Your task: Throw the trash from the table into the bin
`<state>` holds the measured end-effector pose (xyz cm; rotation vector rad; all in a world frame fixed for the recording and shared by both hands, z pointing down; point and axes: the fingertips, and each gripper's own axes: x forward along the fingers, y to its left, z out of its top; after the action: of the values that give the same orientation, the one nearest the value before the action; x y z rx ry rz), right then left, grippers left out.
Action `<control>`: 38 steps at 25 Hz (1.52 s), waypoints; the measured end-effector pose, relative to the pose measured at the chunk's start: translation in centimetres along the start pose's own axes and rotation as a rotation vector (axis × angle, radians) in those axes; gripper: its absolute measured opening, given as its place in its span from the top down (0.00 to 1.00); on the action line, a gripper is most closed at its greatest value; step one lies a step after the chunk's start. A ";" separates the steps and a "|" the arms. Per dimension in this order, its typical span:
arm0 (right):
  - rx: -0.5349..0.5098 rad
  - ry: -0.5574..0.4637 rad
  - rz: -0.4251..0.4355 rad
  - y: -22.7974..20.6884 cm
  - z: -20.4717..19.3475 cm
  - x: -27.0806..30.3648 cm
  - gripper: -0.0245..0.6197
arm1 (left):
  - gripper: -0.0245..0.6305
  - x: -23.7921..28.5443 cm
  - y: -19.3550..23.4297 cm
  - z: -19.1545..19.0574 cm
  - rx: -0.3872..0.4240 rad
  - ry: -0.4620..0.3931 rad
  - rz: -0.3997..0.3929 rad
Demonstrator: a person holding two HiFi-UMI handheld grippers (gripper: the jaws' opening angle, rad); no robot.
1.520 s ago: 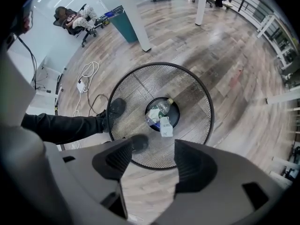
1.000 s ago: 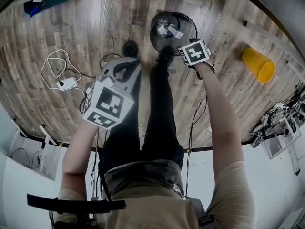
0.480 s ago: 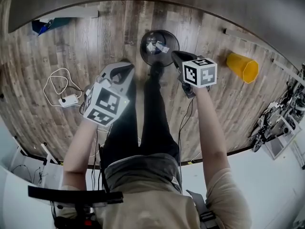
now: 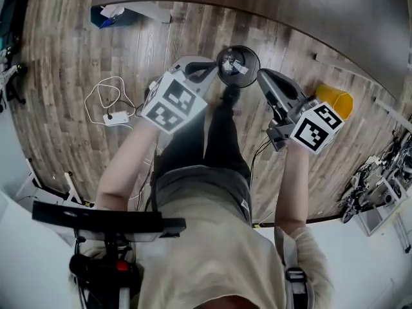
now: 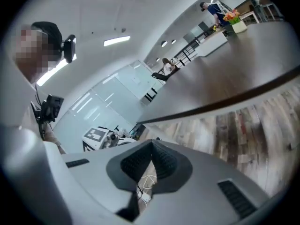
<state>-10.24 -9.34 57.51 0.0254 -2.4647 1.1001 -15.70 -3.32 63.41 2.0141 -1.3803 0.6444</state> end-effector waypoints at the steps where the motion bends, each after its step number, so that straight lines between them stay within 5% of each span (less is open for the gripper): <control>1: -0.025 -0.017 0.014 1.2 1.5 -0.6 0.94 | 0.94 -0.7 0.1 1.3 0.017 -0.014 0.007; 7: -0.234 0.005 -0.011 9.5 4.9 -5.5 0.94 | 0.94 -8.3 -2.1 8.0 0.163 -0.094 0.045; 12: -0.572 0.153 -0.143 14.5 4.6 -9.3 0.94 | 0.94 -13.9 -4.9 12.3 0.281 -0.149 0.074; 21: -0.533 -0.071 -0.067 18.9 9.8 -10.7 0.94 | 0.94 -14.5 -5.8 15.4 0.234 -0.222 0.025; 24: -0.567 -0.091 -0.062 20.9 9.8 -11.5 0.94 | 0.94 -14.7 -6.2 16.4 0.199 -0.251 0.000; 31: -0.634 -0.095 -0.139 20.4 10.3 -13.5 0.94 | 0.94 -15.3 -6.2 20.9 0.253 -0.307 0.009; 38: -0.668 -0.182 -0.112 21.1 7.2 -26.2 0.94 | 0.94 -13.6 -19.3 24.4 0.336 -0.299 0.031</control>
<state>6.68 -4.19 27.95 0.0613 -2.8302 0.1987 -0.90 -6.74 33.02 2.4386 -1.5597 0.6421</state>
